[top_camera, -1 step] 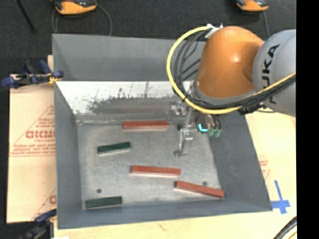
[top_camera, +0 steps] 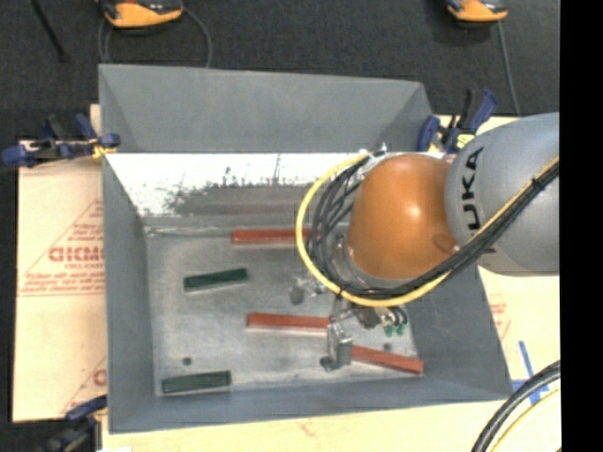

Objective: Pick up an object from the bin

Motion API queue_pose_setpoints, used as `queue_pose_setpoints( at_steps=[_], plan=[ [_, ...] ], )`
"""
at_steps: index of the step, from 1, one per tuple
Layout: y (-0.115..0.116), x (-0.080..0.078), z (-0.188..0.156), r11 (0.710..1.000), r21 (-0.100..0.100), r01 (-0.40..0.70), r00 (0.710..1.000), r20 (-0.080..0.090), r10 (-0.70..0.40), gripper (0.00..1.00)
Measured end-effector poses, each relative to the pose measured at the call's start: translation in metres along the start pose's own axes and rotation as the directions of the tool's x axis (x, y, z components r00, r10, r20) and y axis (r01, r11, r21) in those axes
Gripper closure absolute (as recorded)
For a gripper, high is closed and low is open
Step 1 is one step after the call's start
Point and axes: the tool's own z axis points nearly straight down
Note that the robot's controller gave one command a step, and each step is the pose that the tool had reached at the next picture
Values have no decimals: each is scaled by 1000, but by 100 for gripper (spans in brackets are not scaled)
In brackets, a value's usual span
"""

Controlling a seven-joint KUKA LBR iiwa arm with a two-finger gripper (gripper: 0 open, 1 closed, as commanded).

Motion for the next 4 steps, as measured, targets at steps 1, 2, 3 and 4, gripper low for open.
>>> queue_pose_setpoints(
  at_steps=[1, 2, 3, 4],
  plan=[
    [-4, -42, 95, 995, 1, 98, 995, 1, -98, 0],
    [-4, -43, 91, 995, 1, 95, 995, 6, -95, 100],
    [27, -75, -38, 812, 8, 584, 812, 9, -584, 100],
    [64, -91, -1, 878, 0, 478, 878, 5, -478, 100]
  ],
)
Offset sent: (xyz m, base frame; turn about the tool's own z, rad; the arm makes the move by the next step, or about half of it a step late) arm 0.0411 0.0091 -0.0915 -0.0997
